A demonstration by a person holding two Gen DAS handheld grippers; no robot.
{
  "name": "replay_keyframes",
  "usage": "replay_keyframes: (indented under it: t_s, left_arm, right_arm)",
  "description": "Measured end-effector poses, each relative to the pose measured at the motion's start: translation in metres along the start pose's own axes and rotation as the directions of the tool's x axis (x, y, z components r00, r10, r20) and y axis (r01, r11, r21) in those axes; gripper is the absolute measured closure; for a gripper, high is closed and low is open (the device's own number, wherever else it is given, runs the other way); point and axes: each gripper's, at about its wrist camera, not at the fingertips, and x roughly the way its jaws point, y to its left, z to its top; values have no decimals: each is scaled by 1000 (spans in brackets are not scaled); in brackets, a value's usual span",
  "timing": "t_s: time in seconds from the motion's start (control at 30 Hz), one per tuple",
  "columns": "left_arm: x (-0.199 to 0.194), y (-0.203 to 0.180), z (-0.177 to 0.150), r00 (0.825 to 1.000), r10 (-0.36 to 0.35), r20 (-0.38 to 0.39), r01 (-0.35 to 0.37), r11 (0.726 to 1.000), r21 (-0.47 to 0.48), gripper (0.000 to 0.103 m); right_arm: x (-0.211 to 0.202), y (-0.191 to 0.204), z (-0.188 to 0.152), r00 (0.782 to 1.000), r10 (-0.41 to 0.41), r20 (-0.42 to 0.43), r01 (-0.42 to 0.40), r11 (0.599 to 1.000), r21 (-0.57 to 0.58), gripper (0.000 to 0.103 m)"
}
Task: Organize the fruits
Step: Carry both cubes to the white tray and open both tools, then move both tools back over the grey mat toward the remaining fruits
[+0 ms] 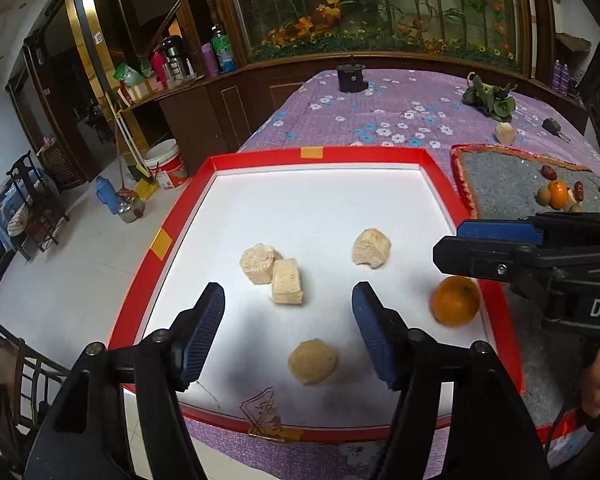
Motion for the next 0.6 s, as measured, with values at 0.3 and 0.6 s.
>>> replay_keyframes:
  t_s: [0.3,0.6]
  left_arm:
    - [-9,-54,12,997,-82,9,81,991,106,37]
    - [-17,-108,22,985,-171,-7,170,966,195,36]
  right_arm:
    - [-34,-36,-4,999,-17,44,13,996,87,62]
    - [-96,-89,-13,988,-95,122,74,984,163,62]
